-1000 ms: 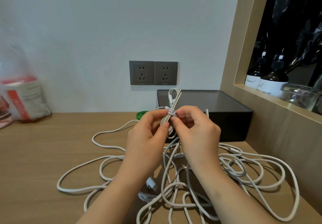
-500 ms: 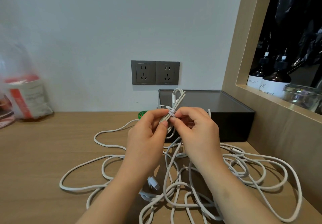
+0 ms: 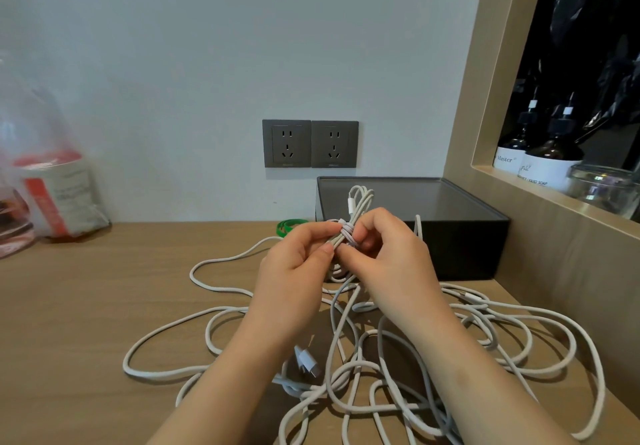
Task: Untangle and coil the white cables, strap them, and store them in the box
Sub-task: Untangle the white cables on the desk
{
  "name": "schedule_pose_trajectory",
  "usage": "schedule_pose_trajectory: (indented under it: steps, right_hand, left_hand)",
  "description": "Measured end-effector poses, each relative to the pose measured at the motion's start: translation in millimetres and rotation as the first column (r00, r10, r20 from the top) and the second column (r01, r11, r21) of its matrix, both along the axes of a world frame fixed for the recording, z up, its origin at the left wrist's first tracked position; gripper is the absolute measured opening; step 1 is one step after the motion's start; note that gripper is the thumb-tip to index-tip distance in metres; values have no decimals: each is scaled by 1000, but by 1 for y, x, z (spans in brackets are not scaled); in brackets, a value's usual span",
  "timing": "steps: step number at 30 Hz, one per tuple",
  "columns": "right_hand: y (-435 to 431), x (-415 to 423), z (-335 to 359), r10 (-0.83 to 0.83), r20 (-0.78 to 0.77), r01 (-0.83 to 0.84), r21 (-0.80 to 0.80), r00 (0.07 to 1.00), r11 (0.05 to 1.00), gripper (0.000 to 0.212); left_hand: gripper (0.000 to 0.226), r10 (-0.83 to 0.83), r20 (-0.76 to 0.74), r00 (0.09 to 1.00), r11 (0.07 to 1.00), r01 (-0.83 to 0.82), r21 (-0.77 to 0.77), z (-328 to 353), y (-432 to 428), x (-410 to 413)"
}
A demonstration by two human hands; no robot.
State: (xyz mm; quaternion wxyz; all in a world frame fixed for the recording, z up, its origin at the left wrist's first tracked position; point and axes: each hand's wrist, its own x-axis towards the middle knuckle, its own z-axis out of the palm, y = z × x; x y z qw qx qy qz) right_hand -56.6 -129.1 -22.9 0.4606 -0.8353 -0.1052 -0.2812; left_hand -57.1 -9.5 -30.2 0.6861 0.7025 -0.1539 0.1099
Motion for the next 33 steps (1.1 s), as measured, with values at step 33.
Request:
schedule_pose_trajectory:
  steps: [33]
  right_hand:
    - [11,18,-20,-231,578,436,-245,782,866,23]
  left_hand:
    - [18,23,-165,986,948,-73,-309,0,-10,2]
